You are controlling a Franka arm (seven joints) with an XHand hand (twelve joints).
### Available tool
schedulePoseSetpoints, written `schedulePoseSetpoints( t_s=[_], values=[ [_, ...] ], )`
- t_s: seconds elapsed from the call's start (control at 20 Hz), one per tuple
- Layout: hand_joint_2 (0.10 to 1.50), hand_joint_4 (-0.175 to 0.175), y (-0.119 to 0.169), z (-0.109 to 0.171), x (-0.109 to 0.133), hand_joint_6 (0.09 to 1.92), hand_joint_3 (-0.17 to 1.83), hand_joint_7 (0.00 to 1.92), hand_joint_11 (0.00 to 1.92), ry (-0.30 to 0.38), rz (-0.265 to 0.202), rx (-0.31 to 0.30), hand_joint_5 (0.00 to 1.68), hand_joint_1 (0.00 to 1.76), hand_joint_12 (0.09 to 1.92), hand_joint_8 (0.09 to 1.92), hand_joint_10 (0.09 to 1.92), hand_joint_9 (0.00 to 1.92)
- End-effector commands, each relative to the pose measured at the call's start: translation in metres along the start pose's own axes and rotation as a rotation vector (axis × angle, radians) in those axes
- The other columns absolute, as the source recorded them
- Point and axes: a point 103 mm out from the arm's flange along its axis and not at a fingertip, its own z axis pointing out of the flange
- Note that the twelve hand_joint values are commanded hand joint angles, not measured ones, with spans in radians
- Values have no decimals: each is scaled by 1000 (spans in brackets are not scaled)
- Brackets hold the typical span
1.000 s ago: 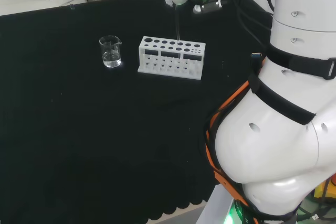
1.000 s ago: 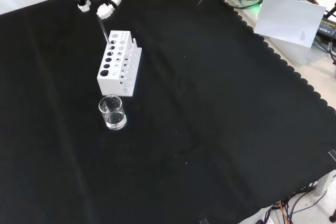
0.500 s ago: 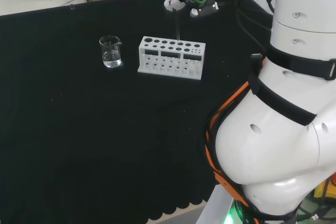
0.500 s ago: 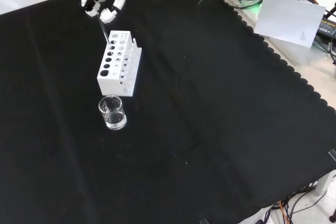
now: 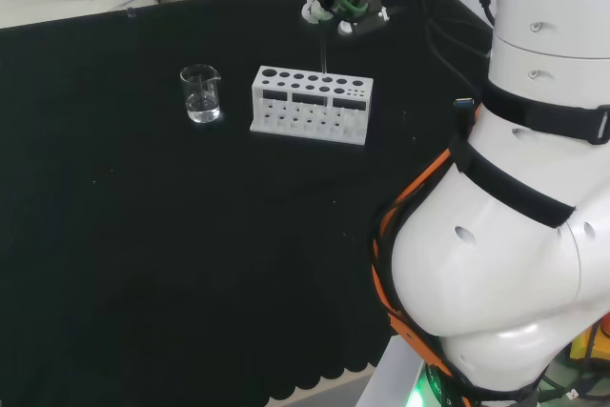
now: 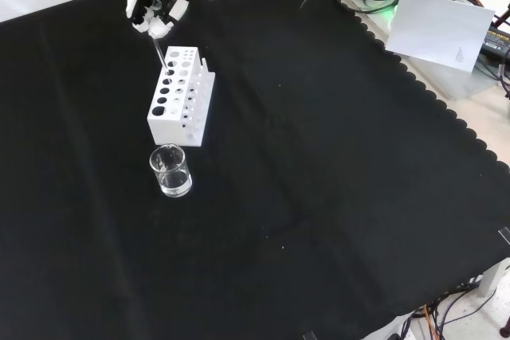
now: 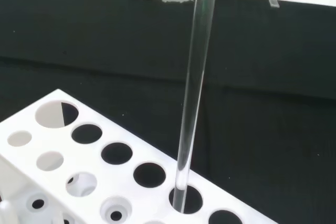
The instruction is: Take the glass rod from the white test tube rack.
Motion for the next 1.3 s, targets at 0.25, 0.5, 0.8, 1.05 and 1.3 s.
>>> schedulePoseSetpoints(
  t_s=[0.25,0.5,0.8,1.05,1.3],
  values=[
    [657,-175,-12,-45,-12,714,762,1214,1593,78,83,-175,1126,1310,891,1089,913,1570],
    [620,-175,-29,-88,-24,659,801,1245,1605,142,125,-226,1166,1318,828,1054,885,1565],
    [623,-175,-53,-125,-24,629,786,1250,1615,236,177,-311,1179,1319,791,1039,846,1576],
    [617,-175,-72,-146,-14,605,788,1258,1628,253,195,-340,1194,1320,760,1026,820,1586],
    [611,-175,-88,-155,-1,596,794,1263,1634,247,181,-349,1201,1321,749,1019,806,1594]
  ],
)
